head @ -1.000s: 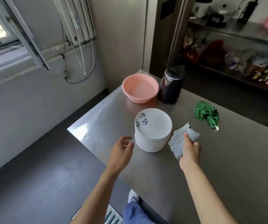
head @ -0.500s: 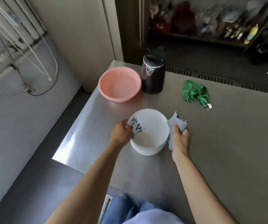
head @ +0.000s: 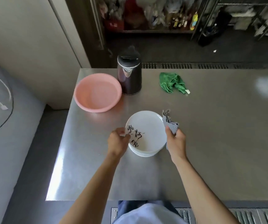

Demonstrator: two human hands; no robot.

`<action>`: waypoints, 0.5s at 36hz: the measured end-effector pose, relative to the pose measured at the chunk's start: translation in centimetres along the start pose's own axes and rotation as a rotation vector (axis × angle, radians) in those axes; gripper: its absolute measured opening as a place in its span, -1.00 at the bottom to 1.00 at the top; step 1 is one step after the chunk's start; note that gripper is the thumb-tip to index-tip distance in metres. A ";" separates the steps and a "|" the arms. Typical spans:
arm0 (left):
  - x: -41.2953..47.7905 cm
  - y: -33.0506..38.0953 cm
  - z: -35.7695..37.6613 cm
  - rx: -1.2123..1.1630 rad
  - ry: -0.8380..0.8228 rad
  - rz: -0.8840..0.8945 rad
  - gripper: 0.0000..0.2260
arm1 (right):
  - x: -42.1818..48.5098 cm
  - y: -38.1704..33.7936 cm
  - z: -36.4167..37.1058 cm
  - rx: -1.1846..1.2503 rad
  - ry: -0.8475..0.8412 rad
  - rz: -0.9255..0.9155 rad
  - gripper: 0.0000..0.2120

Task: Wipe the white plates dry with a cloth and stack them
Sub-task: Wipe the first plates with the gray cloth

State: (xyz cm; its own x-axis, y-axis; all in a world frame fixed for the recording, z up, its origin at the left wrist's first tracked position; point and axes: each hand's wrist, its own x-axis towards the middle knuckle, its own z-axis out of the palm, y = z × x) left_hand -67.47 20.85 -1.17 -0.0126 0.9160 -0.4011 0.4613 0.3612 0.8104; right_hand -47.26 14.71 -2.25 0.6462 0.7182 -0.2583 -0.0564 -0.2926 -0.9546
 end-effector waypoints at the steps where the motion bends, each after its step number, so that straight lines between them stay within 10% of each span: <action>1: 0.1 -0.1 -0.1 -0.024 -0.001 0.006 -0.84 | -0.2 -0.1 0.2 -0.008 -0.006 -0.009 -0.88; 18: -2.3 -0.5 -1.0 -0.640 -0.323 -0.139 -0.64 | -0.7 -1.2 -0.8 -0.150 0.061 -0.108 -0.86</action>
State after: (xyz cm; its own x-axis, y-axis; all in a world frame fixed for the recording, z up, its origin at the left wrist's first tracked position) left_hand -68.49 18.78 -0.22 0.2745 0.7930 -0.5439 -0.1361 0.5920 0.7944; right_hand -46.98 14.07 -0.79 0.6877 0.7120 -0.1419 0.1268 -0.3102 -0.9422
